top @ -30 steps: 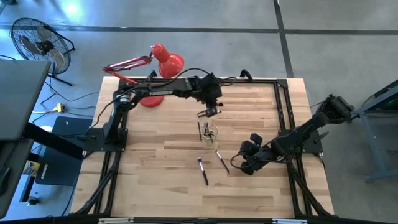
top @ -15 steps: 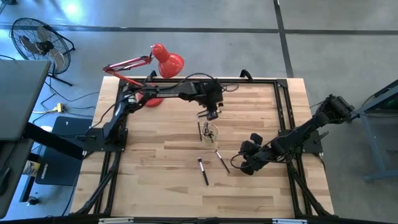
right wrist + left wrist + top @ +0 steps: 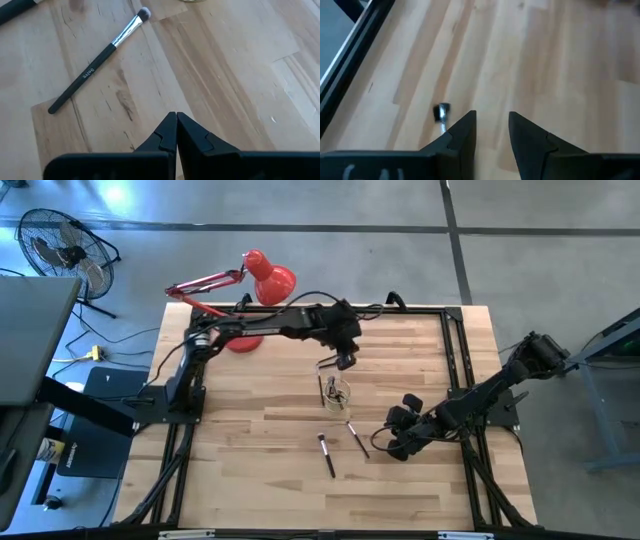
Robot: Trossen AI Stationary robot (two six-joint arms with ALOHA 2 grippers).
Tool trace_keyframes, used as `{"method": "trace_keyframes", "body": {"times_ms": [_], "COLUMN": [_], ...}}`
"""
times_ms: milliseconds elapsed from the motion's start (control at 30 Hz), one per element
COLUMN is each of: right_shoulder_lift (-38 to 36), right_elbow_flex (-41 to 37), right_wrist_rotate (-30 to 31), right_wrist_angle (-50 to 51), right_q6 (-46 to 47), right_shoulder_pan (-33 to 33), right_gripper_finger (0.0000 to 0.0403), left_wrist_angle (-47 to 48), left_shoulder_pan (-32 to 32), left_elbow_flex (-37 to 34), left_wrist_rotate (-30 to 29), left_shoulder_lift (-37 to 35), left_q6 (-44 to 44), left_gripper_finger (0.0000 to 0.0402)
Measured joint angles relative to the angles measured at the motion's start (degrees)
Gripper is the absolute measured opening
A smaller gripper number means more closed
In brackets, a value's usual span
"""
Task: Put items in baskets/containers
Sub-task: Put the eyeshadow brush into the wire organizer
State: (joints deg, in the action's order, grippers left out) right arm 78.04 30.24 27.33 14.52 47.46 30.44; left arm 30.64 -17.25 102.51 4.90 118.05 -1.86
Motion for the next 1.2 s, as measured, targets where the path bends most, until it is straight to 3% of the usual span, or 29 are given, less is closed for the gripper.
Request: {"method": "trace_keyframes", "body": {"times_ms": [100,233,333,433,633,900,1067,1200], "right_shoulder_lift": [0.0,0.0,0.0,0.0,0.0,0.0,0.0,0.0], "right_elbow_flex": [0.0,0.0,0.0,0.0,-1.12,-12.66,-19.01,-21.09], "right_wrist_rotate": [0.0,2.33,3.94,4.29,4.38,10.69,17.73,14.9], "right_wrist_angle": [0.33,0.85,1.0,1.09,0.23,-17.11,-29.98,-38.65], "right_q6": [-0.17,-1.45,-1.49,-1.49,-1.4,-1.37,-2.57,-9.4], "right_shoulder_pan": [-0.01,-0.02,-0.15,-0.28,-0.28,-1.63,-7.43,-16.86], "right_gripper_finger": [0.0005,0.0002,0.0003,0.0005,0.0002,0.0002,0.001,0.0016], "left_wrist_angle": [0.08,2.39,1.94,-0.24,-14.05,-32.15,-40.17,-41.2], "left_shoulder_pan": [2.37,6.34,9.45,12.7,21.02,37.61,43.88,44.72], "left_elbow_flex": [-0.07,-0.31,-4.09,-11.15,-34.51,-60.29,-67.2,-67.81], "left_wrist_rotate": [-0.88,-1.22,-2.06,-6.83,-16.23,-36.85,-45.81,-47.51], "left_shoulder_lift": [-4.27,-10.46,-15.02,-20.04,-35.01,-51.36,-53.98,-53.94], "left_q6": [2.03,2.14,2.77,5.14,14.02,23.13,23.1,23.12], "left_gripper_finger": [0.0086,0.0019,0.0011,0.0007,0.0002,0.0001,0.0001,0.0001]}}
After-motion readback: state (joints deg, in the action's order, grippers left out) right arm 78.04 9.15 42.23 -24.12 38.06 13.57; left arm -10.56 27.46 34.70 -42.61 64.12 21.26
